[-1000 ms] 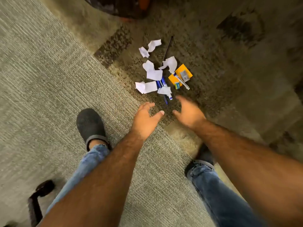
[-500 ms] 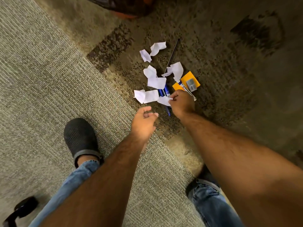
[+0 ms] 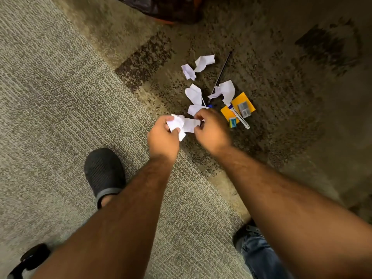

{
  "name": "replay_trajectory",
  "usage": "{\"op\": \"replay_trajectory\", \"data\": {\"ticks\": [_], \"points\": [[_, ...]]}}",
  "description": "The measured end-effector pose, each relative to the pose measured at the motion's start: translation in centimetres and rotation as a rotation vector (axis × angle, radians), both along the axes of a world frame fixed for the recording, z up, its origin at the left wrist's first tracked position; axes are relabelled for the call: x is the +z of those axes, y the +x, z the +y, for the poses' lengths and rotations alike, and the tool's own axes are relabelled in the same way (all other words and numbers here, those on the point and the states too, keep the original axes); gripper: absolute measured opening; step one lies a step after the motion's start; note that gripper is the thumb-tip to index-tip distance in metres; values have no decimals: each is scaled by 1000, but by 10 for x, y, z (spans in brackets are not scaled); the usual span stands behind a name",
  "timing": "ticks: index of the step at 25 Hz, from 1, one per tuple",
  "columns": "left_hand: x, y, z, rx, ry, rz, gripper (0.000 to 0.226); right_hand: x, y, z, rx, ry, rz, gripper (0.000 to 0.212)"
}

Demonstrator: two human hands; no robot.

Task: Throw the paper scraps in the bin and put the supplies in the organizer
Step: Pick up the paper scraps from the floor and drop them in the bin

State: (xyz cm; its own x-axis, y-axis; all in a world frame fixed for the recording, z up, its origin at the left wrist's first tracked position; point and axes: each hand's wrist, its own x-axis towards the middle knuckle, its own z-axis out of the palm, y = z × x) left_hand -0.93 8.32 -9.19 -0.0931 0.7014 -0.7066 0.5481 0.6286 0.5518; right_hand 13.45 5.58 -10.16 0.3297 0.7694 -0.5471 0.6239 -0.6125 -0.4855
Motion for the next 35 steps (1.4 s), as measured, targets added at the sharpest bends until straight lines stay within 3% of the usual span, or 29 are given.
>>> {"op": "replay_trajectory", "data": {"ticks": [2, 5, 7, 10, 13, 17, 21, 25, 27, 30, 35], "points": [[-6, -7, 4, -255, 70, 101, 59, -2, -3, 5, 274, -45, -174, 56], [-22, -10, 11, -576, 203, 176, 61, -14, -6, 12, 426, -166, -333, 84], [-31, -11, 13, -785, 236, 168, 64, -22, -8, 14, 466, -189, -381, 80], [-43, -13, 18, -982, 240, 207, 56, -34, -11, 13, 493, -158, -391, 54], [-52, -13, 22, -947, 255, 256, 33, -39, -10, 12, 490, -156, -307, 46], [-53, -15, 28, -707, 229, 274, 20, -44, -11, 15, 512, -144, -218, 37], [-49, -16, 51, -677, 415, 298, 16, -45, -16, -1, 333, -54, -126, 33], [-48, 13, 81, -966, 522, 267, 24, -51, -22, -17, 481, -76, -242, 69], [-48, 34, 91, -1142, 474, 193, 30, -54, -26, -16, 500, -107, -164, 53], [-52, 57, 96, -1327, 423, 264, 37, -54, -24, -19, 467, -110, -27, 18], [-62, 67, 104, -1291, 315, 399, 33, -33, 22, -9, 61, 24, 98, 15]]}}
